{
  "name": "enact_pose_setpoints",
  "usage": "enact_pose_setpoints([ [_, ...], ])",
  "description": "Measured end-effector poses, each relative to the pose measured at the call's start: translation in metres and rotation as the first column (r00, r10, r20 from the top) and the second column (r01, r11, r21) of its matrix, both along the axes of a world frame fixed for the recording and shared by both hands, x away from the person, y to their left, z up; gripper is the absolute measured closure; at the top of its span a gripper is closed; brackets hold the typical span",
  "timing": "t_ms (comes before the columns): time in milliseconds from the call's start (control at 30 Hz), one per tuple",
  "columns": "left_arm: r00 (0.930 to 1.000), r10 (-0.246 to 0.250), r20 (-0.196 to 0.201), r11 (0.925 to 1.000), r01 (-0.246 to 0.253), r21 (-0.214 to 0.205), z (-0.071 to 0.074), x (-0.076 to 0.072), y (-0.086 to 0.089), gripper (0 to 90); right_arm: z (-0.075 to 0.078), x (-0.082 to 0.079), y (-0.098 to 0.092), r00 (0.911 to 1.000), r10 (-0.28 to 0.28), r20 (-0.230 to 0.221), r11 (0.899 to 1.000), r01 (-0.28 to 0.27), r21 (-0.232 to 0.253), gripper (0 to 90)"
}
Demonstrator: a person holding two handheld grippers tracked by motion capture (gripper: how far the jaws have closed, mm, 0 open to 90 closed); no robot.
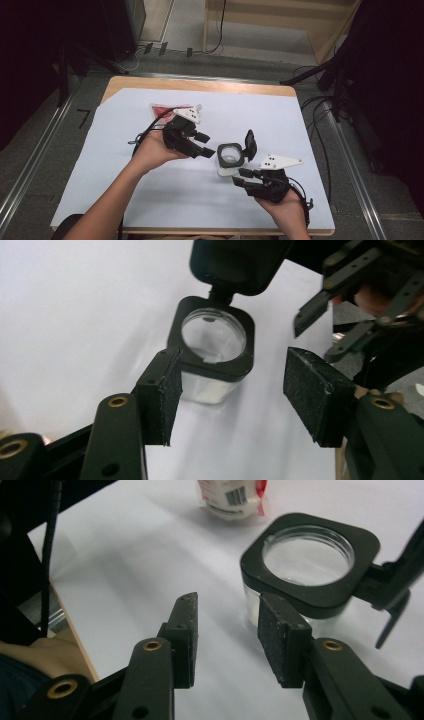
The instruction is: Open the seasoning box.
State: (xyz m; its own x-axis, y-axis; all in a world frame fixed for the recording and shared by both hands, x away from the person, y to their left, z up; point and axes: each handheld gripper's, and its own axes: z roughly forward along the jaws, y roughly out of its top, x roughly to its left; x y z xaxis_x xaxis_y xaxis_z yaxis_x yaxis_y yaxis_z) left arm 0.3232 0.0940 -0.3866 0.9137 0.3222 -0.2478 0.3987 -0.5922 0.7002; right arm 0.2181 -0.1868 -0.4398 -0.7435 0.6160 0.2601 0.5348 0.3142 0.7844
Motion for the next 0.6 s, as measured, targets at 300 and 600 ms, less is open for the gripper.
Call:
enact_pose_setpoints([
  [300, 0.9988, 0.049, 0.008, 0.9988, -0.049, 0.002, 0.004, 0.001, 0.021, 41.8, -0.001, -0.004, 0.022, 0.9972, 0.075, 0.006, 0.996, -0.075, -0.041, 60.3],
  [600, 0.9958, 0.090, -0.014, 0.9959, -0.090, 0.003, 0.004, 0.004, 0.043, 42.5, -0.004, -0.004, 0.037, 0.9952, 0.097, -0.008, 0.994, -0.097, -0.055, 56.1],
])
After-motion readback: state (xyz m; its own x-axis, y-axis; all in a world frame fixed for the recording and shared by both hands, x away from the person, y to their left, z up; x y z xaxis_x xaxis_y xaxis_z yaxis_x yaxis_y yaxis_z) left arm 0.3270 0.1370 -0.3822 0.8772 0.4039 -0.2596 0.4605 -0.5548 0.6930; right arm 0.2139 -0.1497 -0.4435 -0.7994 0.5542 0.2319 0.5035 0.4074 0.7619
